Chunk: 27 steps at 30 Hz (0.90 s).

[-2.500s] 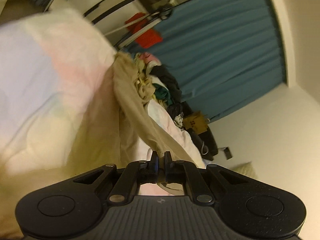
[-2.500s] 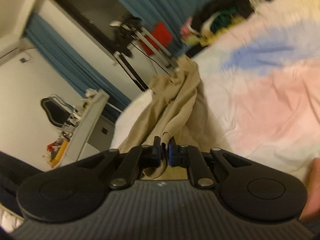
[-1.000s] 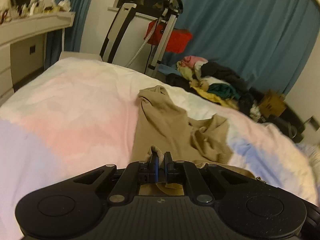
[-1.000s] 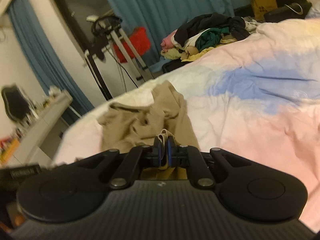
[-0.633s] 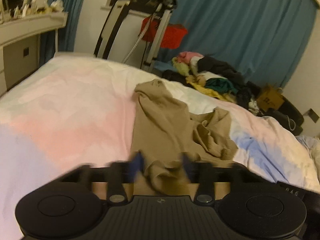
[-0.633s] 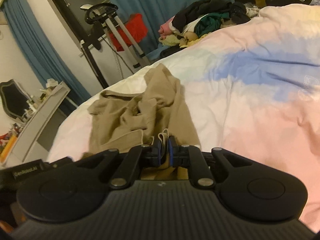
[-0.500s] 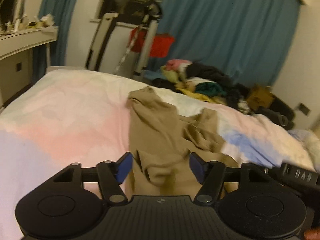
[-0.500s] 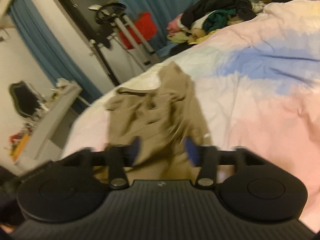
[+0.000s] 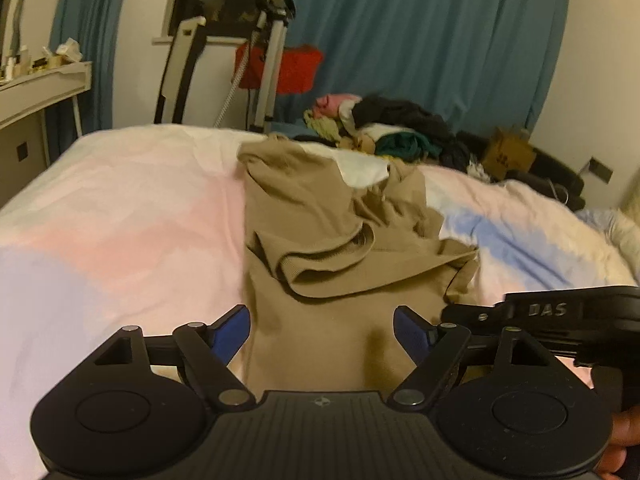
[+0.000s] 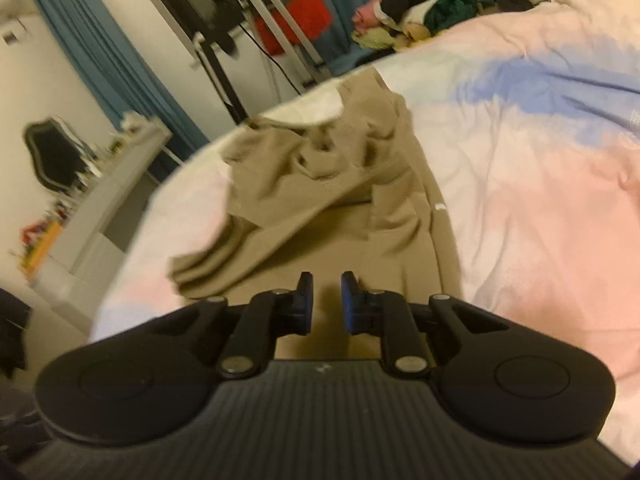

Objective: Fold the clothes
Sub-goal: 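Open both grippers and release the folded sweatshirt onto the bed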

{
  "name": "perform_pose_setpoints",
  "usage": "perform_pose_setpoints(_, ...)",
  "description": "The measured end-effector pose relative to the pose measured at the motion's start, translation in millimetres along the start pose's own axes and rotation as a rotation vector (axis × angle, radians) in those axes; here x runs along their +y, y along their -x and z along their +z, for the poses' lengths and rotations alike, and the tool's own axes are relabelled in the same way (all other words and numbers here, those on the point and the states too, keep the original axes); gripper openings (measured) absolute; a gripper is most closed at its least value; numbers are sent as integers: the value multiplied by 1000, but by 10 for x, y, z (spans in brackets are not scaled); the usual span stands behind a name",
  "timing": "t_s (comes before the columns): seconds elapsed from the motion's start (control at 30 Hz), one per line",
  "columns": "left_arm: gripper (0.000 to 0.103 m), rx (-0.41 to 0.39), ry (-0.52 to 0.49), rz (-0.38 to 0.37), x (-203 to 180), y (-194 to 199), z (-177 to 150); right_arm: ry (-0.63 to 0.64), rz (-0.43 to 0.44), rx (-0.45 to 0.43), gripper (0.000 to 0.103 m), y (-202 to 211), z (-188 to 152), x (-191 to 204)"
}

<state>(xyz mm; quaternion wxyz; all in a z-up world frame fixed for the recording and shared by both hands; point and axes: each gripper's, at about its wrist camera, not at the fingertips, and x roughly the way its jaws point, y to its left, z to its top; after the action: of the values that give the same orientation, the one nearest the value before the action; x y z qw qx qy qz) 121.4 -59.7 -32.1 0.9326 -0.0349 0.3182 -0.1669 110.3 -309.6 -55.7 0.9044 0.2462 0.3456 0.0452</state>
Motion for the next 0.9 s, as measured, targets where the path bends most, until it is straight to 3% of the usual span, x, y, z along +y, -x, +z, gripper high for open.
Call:
perform_pose_setpoints(0.17,80,25,-37,45,21,-359,22,90,-85,-28,17,-240,25,29)
perform_pose_setpoints(0.47,82,-80,85,158,409,-455,182,101,-140,-125,18,-423,137,-38)
perform_pose_setpoints(0.6,77,-69,101,115,429,-418,172,91,-225,-169,18,-388,131,-86)
perform_pose_setpoints(0.77,79,-97,46,111,253,-232,106,44,-231,-217,18,-181,137,-131)
perform_pose_setpoints(0.9,80,-89,33,96,156,-76,-15,72,-229,-189,18,-88,39,-84)
